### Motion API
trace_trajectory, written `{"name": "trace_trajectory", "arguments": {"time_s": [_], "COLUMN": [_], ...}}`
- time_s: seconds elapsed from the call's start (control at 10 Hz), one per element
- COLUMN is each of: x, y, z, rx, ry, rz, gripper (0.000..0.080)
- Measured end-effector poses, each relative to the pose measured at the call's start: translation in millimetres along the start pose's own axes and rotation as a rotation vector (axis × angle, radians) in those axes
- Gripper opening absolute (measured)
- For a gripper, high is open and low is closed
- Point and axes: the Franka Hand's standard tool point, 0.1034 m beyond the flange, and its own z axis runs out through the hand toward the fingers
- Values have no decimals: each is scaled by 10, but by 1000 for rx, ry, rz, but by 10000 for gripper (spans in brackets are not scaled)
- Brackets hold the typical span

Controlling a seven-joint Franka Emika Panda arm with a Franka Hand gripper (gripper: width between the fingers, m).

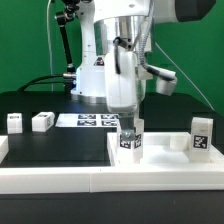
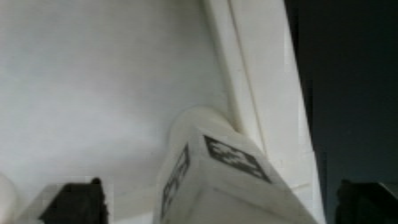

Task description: Assemble square table

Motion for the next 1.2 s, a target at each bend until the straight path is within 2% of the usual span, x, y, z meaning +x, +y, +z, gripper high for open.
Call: {"name": "trace_trajectory", "arguments": {"time_s": [0.1, 0.2, 0.3, 0.4, 0.9, 1.2], "x": [1, -5, -25, -32, 4, 3], "y": [0, 15, 29, -2, -17, -9], "z": [0, 3, -4, -20, -14, -10], "rx": [0, -13, -48, -60, -65, -85], "ry": [0, -2, -4, 5, 2, 15], "rz": [-68, -156, -277, -404, -798, -1042], "gripper": [649, 649, 649, 649, 649, 649]}}
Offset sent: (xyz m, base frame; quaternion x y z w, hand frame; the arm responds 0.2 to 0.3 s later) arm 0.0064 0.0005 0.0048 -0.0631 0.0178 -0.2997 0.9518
